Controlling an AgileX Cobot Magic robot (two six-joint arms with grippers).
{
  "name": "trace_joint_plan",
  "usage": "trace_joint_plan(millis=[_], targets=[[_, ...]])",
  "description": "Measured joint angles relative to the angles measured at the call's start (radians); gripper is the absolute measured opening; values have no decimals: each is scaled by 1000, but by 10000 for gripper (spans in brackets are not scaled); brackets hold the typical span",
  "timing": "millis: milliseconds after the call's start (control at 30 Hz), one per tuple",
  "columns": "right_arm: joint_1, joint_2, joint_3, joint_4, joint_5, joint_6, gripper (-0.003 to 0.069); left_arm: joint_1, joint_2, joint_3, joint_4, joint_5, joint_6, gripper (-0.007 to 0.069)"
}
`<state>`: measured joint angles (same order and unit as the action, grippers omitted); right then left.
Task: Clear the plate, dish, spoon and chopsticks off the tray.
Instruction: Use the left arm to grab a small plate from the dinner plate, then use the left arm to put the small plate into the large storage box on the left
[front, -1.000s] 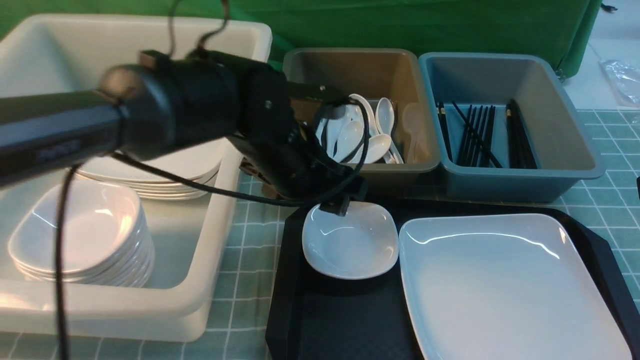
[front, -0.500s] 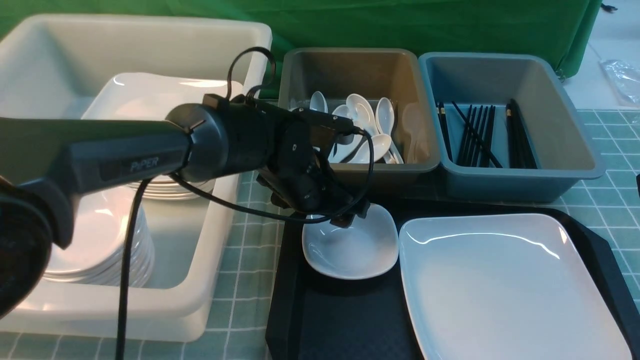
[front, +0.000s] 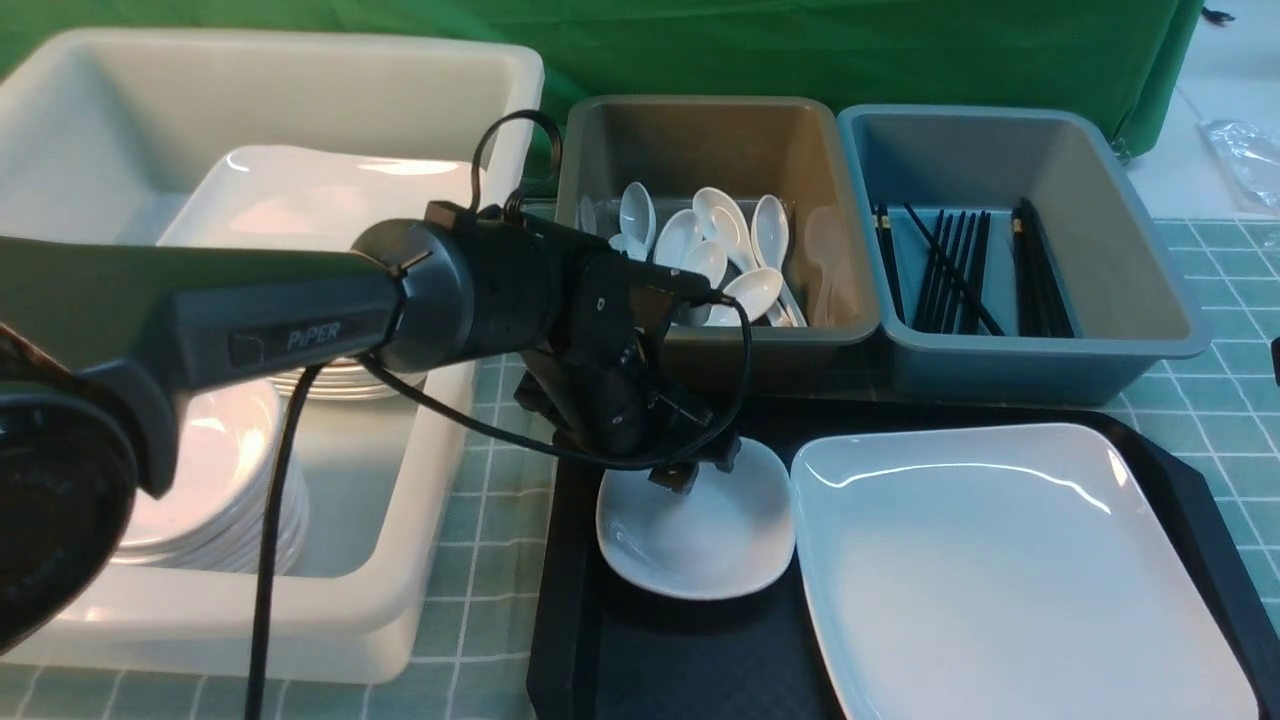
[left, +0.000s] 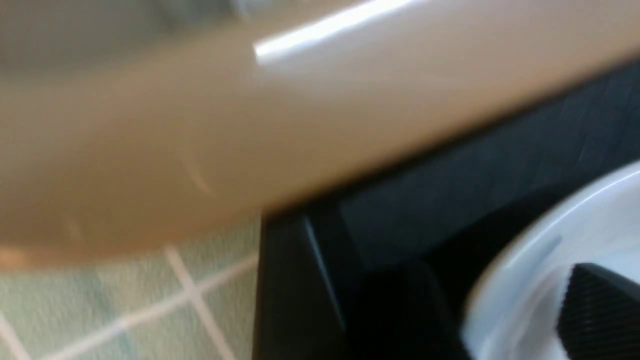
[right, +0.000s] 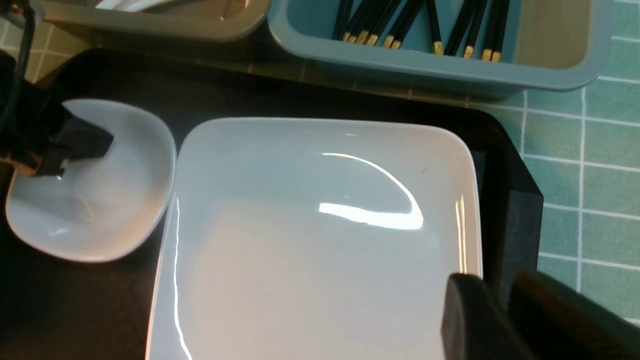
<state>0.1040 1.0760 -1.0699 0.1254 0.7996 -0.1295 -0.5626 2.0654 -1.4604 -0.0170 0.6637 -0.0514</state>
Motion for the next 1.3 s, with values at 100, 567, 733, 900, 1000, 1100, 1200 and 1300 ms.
trace_joint_plan(millis=[100,567,733,900,1000,1100,1200,1300], targets=[[0,0,0,0,-1,-1,159,0,-5,0,-8,29,23,219],[0,0,0,1,-1,-3,161,4,-101,-1,-18,131,22,84],[0,0,0,1,-1,-4,161,4,-206,0,-12,161,46,29],[0,0,0,1,-1,-9,161,5,-316,0,-56,186,69,23],[0,0,0,1,-2,-18,161,27,-387,1,-61,201,75,23],[0,0,0,1,-7,-19,161,99,-481,1,-66,238,77,23],[0,0,0,1,-15,-19,163,247,-580,37,-78,255,77,23],[0,0,0,1,-17,-19,163,423,-679,127,-124,230,77,23]])
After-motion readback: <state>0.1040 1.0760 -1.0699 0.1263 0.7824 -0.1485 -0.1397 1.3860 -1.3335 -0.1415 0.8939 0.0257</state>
